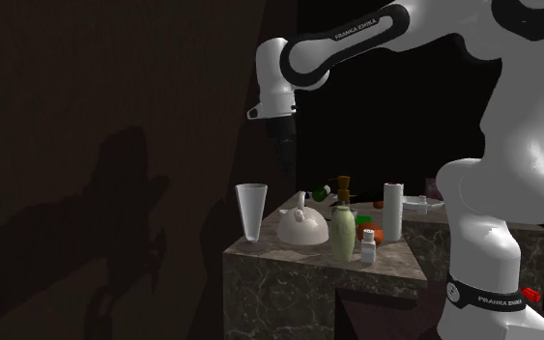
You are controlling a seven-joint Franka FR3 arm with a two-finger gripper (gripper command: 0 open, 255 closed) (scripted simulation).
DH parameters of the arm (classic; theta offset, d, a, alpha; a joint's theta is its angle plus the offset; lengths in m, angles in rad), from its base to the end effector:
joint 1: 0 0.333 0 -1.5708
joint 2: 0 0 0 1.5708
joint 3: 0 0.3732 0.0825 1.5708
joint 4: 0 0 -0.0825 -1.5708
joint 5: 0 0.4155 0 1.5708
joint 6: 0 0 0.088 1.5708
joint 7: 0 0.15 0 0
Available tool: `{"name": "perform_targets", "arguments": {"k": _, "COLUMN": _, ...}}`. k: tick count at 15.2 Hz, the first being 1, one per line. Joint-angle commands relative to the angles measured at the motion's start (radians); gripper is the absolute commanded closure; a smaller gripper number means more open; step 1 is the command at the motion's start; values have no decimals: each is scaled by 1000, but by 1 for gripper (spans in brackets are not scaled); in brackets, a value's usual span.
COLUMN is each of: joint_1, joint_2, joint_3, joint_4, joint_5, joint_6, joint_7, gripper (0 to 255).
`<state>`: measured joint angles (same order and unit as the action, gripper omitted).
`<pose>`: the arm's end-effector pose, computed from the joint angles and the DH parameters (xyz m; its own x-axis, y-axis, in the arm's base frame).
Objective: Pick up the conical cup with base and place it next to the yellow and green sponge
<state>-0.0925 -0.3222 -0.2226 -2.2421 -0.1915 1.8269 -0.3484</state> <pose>0.4233 -0.1687 0.4877 0.9862 0.1001 -0.1322 0.1098 -0.9916 0.0683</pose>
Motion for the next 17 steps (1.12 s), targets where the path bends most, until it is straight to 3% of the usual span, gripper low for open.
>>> {"name": "perform_targets", "arguments": {"k": 1, "joint_1": -9, "joint_2": 64, "joint_3": -23, "joint_4": 43, "joint_5": -8, "joint_6": 34, "joint_7": -34, "gripper": 0}}
{"name": "perform_targets", "arguments": {"k": 13, "joint_1": -74, "joint_2": 460, "joint_3": -113, "joint_4": 400, "joint_5": 40, "joint_6": 150, "joint_7": -230, "gripper": 0}}
{"name": "perform_targets", "arguments": {"k": 17, "joint_1": -81, "joint_2": 475, "joint_3": -115, "joint_4": 365, "joint_5": 43, "joint_6": 200, "joint_7": -232, "gripper": 0}}
